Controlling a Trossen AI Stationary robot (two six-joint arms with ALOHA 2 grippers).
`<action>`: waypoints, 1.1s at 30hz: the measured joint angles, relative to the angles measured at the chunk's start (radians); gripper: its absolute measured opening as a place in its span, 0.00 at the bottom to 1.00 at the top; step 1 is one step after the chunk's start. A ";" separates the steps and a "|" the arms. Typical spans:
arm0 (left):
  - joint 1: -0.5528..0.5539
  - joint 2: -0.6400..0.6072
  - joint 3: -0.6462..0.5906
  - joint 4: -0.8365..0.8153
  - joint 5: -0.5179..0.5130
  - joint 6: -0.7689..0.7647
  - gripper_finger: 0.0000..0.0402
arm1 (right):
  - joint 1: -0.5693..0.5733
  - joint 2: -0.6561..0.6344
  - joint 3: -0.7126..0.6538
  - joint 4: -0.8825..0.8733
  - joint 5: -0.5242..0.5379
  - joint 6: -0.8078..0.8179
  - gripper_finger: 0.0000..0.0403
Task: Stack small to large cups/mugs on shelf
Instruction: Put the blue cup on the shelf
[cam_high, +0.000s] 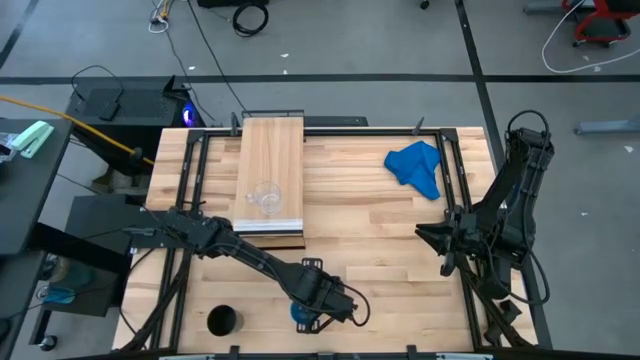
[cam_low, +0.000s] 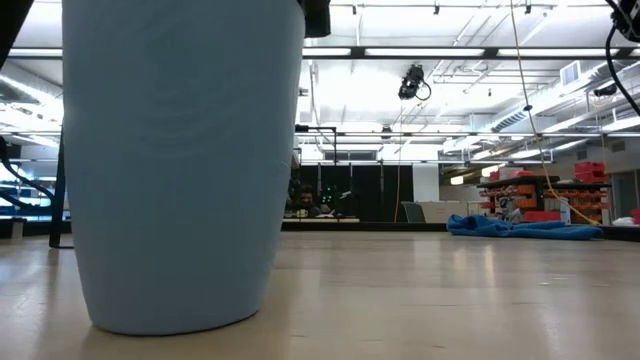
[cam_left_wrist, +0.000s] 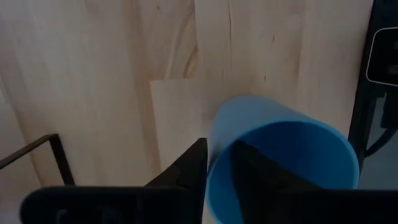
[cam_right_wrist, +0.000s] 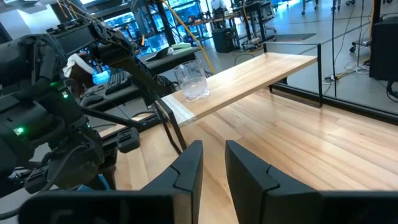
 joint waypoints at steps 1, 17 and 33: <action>0.000 0.003 0.000 0.000 0.000 0.000 0.17 | 0.000 0.000 0.000 0.000 0.000 0.000 0.19; 0.011 0.006 0.002 -0.015 0.064 0.006 0.03 | 0.000 0.000 0.000 0.000 0.000 0.000 0.19; 0.018 -0.235 0.042 -0.084 0.289 -0.050 0.02 | 0.000 0.000 0.000 0.000 0.000 0.000 0.19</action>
